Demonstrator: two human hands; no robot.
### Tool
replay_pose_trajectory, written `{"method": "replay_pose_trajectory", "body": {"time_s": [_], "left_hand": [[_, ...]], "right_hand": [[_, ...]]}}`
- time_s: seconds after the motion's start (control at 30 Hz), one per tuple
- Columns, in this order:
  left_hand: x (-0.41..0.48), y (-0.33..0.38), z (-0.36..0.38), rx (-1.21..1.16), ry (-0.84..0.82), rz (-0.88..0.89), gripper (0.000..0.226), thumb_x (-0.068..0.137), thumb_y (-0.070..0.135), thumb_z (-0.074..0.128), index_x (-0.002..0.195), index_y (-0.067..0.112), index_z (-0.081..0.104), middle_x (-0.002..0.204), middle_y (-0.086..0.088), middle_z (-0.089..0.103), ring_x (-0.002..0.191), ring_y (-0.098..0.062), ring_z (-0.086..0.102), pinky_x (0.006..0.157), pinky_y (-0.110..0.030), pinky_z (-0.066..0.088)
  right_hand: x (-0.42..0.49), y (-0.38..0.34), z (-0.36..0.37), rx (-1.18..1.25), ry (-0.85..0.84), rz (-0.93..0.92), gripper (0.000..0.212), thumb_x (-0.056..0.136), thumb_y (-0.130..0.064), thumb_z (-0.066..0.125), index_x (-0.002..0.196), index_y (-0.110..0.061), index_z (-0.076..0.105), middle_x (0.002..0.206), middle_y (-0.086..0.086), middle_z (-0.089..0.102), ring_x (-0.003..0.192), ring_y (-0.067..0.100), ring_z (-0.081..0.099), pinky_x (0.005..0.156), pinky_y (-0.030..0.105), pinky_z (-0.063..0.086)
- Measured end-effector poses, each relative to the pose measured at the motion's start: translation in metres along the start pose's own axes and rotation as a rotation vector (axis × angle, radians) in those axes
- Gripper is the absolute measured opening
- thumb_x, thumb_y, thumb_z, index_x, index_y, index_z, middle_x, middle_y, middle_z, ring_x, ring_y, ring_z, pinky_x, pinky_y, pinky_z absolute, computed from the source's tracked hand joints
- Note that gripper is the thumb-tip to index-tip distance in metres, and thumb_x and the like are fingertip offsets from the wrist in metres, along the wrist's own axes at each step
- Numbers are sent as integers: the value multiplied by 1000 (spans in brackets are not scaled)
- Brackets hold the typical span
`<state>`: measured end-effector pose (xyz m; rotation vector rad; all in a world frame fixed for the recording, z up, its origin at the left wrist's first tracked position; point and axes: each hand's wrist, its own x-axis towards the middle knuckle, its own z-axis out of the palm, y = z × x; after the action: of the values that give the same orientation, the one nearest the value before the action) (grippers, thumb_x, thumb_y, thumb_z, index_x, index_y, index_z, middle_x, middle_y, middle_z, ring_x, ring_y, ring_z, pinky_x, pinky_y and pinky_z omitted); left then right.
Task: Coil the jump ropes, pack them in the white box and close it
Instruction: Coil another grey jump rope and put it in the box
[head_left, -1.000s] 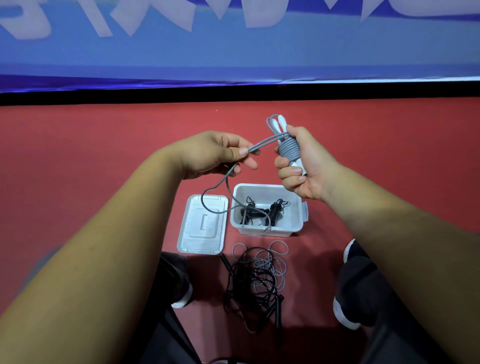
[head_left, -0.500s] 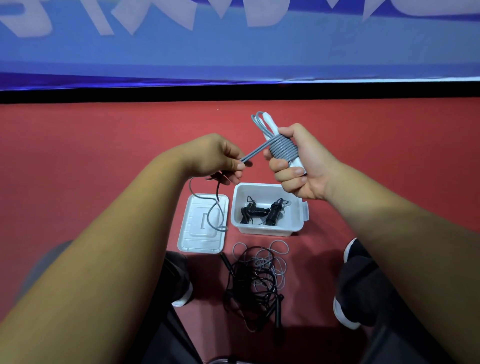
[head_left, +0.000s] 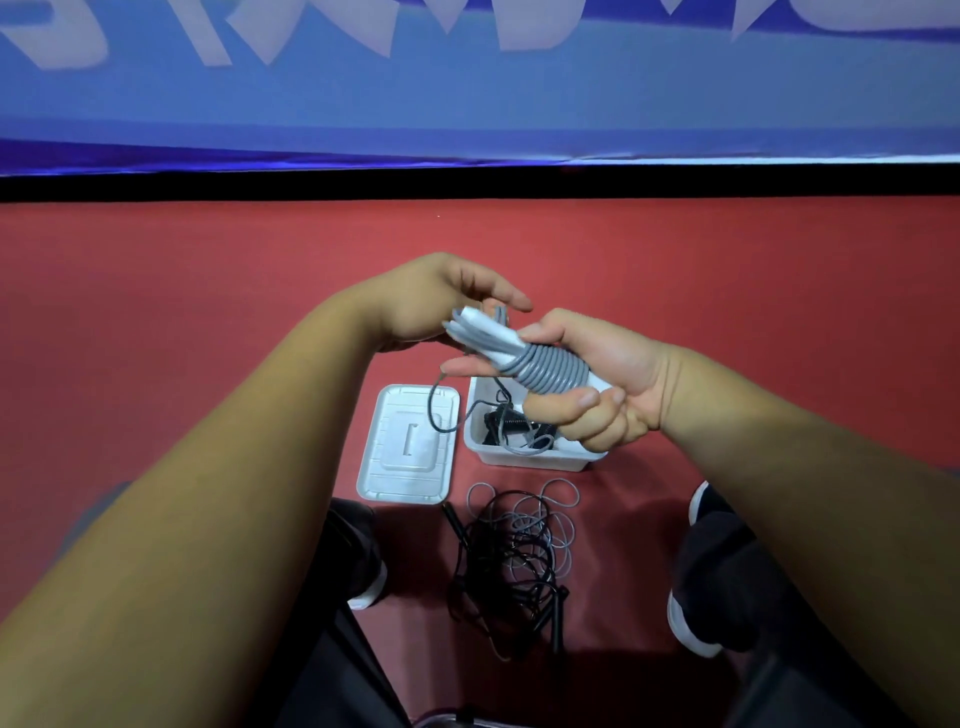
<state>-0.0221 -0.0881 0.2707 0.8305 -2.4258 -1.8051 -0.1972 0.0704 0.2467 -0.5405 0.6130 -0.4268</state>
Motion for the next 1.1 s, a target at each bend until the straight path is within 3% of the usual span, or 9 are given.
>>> {"method": "replay_pose_trajectory", "body": {"time_s": [0.07,0.1,0.17,0.23,0.27,0.37,0.67,0.83,1.1], "left_hand": [[1,2,2,-57,-21,7,40,97,-15,55,124,9,72,94,-5,73,84,-15,68,79,-27,55],[1,4,4,-77,-28,18,37,97,-13,57,126,6,70,91,-2,71,84,-14,70,79,-26,56],[1,5,7,-115,-36,38,35,97,-11,60,128,3,67,88,-2,68,92,-20,75,87,-35,60],[1,6,7,-133,-32,46,35,96,-11,61,128,3,67,89,-3,67,104,-29,75,100,-48,58],[1,7,6,-130,-25,50,34,96,-10,62,127,4,67,91,-4,68,108,-31,74,103,-52,55],[2,7,4,-142,12,66,31,96,-7,64,123,6,70,102,-10,73,111,-32,73,102,-49,57],[-1,13,-4,28,157,152,19,91,-3,73,101,12,81,102,-6,81,99,-13,74,94,-27,57],[-2,11,-12,102,282,152,22,87,-1,78,99,17,83,94,1,81,90,-4,71,88,-17,53],[0,2,-12,171,162,17,26,90,10,80,111,25,81,99,5,81,97,-5,73,96,-15,52]], "right_hand": [[4,2,-5,57,-4,106,87,89,-54,68,158,-55,16,55,0,25,32,5,26,38,13,16],[5,2,-7,49,-14,145,72,84,-54,75,141,-46,33,55,0,23,31,5,28,37,13,18],[6,6,-8,-19,-11,182,70,79,-55,82,94,-21,22,57,2,21,32,6,27,37,13,18],[6,6,-10,-59,-62,177,63,83,-55,79,86,-13,33,59,3,23,35,7,22,37,15,14],[6,7,-10,-79,-90,157,56,88,-55,74,96,-5,48,60,2,26,37,7,22,37,16,11],[6,7,-8,-58,-92,107,37,99,-52,57,123,-26,68,62,0,37,39,6,24,38,16,12],[9,8,-11,-80,323,108,33,100,-53,54,110,-22,59,67,-1,36,39,3,21,40,15,8],[14,4,-16,71,587,-68,43,101,-63,55,108,-21,60,73,0,44,43,4,24,35,14,16],[16,1,-30,231,816,-251,49,103,-66,49,119,-21,56,74,3,58,49,12,40,43,19,35]]}}
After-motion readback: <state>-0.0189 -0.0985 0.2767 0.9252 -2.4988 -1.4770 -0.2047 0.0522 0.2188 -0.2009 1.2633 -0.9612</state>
